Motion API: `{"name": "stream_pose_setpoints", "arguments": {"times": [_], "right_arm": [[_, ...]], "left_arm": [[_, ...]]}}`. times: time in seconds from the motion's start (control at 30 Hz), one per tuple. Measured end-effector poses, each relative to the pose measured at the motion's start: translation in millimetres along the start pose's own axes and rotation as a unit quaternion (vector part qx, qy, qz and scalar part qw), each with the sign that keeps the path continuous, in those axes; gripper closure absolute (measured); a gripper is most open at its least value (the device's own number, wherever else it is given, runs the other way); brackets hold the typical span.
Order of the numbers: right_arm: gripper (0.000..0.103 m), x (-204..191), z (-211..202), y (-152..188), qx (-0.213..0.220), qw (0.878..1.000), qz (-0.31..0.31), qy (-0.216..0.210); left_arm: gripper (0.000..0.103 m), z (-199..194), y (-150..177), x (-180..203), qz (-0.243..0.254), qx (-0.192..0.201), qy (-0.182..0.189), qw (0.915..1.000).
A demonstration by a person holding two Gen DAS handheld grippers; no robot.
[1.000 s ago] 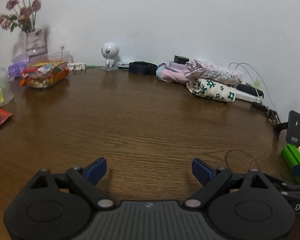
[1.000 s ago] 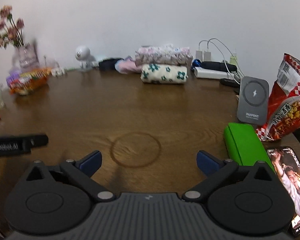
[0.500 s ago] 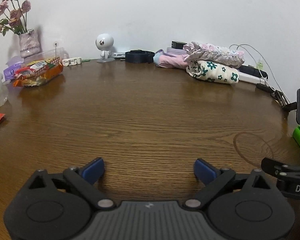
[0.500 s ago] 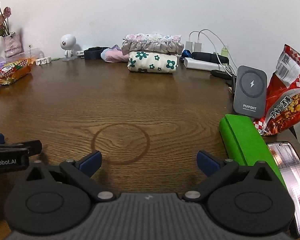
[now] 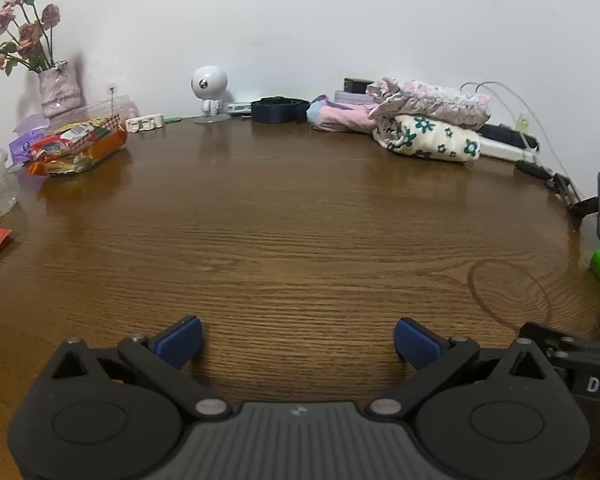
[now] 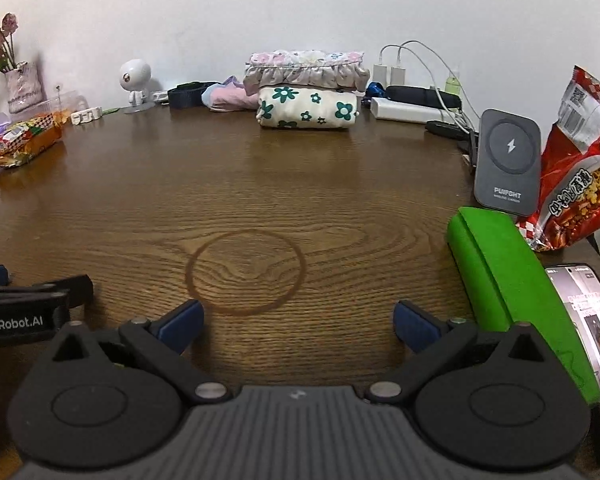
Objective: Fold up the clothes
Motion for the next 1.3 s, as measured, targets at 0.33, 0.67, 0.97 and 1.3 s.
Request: {"name": "stream_pose_setpoints", "arguments": {"times": [0.33, 0.67, 0.97, 1.3], "right_arm": [[0.001, -4, -7, 4, 0.012, 1.000, -0.007, -0.023], [0.001, -5, -10, 7, 0.018, 1.000, -0.002, -0.005], [0.001, -5, 6, -3, -0.003, 1.000, -0.006, -0.012], [0.001, -4, 8, -3, -0.004, 1.000, -0.006, -0.008]], "left_arm": [[0.000, -5, 4, 8, 0.025, 0.002, 0.019, 0.9995], [0.000, -3, 3, 10, 0.018, 0.002, 0.002, 0.9998], [0.000, 13, -4, 12, 0.021, -0.011, 0.013, 0.9996], [0.000, 12, -4, 11, 0.021, -0.011, 0.017, 0.9996]]}}
Point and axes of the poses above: each gripper's, at about its wrist camera, not at the fingertips, and z roughly the way its jaws point, x to its right, y to its underside, the point moved 3 cm from there along z, roughly the way its jaws point, and after that the axes turned 15 degrees about x, right-handed, at the moved point
